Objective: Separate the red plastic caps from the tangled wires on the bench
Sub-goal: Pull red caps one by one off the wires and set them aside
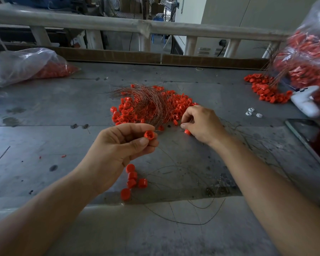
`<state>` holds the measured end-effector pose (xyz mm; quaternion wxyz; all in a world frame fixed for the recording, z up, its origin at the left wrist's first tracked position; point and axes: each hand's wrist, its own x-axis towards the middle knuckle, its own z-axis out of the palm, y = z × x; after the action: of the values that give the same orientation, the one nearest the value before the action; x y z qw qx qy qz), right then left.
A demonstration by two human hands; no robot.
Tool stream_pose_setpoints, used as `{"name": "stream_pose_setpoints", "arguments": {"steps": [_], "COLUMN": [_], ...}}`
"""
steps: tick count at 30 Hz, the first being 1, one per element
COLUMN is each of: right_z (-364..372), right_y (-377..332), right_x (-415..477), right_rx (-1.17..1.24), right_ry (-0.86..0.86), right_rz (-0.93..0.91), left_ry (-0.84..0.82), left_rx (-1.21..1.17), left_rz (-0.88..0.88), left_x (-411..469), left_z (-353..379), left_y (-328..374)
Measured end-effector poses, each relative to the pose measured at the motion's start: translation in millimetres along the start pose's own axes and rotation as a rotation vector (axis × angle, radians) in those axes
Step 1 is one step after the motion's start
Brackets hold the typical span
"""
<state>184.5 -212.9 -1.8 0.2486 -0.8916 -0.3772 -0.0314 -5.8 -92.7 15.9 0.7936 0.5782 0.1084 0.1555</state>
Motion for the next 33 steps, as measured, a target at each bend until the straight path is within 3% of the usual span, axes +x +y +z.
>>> {"name": "stream_pose_setpoints", "arguments": {"steps": [13, 16, 19, 24, 28, 33], "right_z": [-1, -11, -28, -36, -33, -35], "right_y": [4, 6, -1, -36, -52, -53], "right_x": [1, 4, 1, -24, -33, -38], "right_rx": [0.0, 0.167, 0.526, 0.984, 1.157, 1.242], "right_ry": [0.008, 0.138, 0.229, -0.014, -0.195, -0.255], "right_rz": [0.004, 0.04, 0.059, 0.021, 0.033, 0.04], "left_ry": [-0.012, -0.008, 0.0, 0.025, 0.027, 0.01], "left_rx": [0.015, 0.019, 0.019, 0.017, 0.02, 0.03], "left_rz": [0.005, 0.012, 0.017, 0.023, 0.029, 0.04], "left_x": [0, 0, 0, 0, 0, 0], "left_z": [0, 0, 1, 2, 1, 0], "left_y": [1, 2, 3, 3, 4, 6]}}
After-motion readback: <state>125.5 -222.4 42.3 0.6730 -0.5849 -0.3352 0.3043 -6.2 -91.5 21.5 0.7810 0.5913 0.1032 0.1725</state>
